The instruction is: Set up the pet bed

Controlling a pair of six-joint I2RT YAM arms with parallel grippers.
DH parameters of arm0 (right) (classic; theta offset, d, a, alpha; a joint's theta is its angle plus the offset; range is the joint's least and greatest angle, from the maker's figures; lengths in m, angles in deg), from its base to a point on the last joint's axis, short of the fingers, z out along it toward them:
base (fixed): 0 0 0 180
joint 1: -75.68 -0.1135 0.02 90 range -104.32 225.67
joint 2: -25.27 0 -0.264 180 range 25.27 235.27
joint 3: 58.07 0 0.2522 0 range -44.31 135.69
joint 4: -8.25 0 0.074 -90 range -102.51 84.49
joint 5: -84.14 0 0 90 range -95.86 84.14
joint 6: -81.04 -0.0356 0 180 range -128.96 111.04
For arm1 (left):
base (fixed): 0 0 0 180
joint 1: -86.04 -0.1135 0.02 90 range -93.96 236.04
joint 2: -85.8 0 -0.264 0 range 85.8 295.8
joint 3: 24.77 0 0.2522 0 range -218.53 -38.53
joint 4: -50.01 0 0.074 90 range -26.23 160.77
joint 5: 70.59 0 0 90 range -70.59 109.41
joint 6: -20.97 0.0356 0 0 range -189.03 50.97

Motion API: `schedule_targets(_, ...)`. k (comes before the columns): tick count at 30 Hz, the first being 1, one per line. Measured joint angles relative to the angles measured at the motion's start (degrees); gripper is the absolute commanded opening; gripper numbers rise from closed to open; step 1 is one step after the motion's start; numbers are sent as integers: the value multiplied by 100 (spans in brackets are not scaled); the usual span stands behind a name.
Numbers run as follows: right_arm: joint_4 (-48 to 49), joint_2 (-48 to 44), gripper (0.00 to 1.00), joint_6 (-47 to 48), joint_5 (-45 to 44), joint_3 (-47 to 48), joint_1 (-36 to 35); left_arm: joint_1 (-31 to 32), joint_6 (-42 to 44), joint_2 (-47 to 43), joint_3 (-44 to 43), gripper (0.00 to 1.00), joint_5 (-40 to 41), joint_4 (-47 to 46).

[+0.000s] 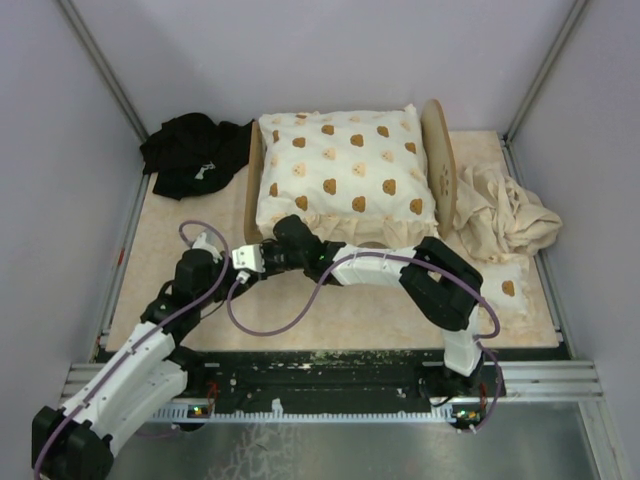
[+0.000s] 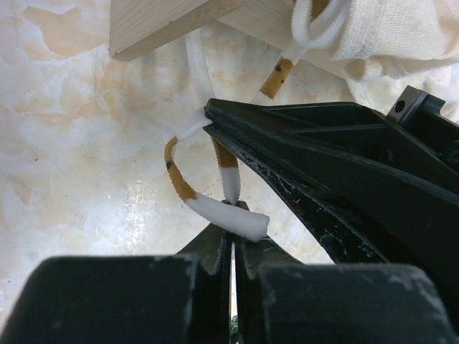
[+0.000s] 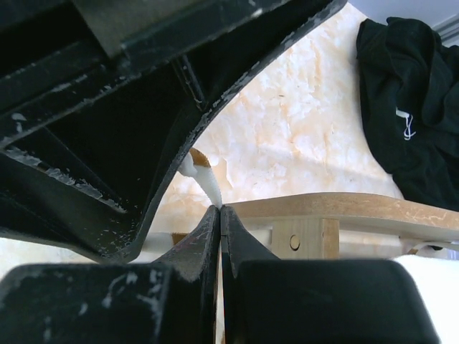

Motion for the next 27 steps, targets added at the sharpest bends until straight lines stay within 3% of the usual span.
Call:
schedule_targets(13,66,0,0,-74,-623,11,0,-4,-275,120,9,0,-39,11)
schedule_targets(23,205,0,0,-168,-356,74,-11,-13,-267,-33,-20,0,-31,170)
schedule_targets(27,428,-63,12,-72,-321,-146,-50,-48,-284,57,-293,0,-33,280)
